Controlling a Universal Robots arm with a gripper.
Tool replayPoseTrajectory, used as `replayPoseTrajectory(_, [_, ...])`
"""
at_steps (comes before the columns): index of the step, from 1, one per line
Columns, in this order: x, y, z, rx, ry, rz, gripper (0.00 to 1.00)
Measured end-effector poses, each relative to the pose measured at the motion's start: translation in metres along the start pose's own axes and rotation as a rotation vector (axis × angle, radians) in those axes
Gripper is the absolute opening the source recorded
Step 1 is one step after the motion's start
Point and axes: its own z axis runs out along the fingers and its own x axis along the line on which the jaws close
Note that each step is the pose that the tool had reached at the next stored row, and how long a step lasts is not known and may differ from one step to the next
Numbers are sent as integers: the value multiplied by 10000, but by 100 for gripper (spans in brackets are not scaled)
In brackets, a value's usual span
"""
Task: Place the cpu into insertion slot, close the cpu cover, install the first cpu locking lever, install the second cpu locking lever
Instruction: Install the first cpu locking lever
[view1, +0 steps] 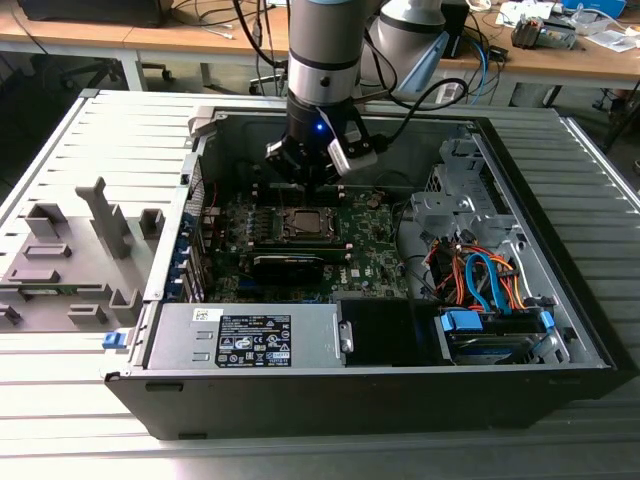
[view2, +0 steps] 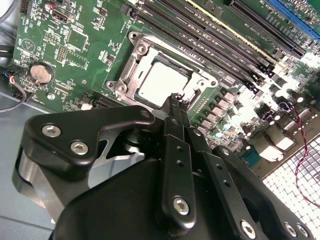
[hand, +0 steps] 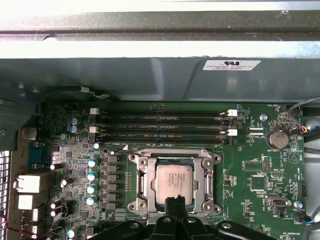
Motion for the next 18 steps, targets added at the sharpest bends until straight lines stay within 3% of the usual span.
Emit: replayPoseTrajectory(18, [41, 0, -16, -1, -1, 1, 11])
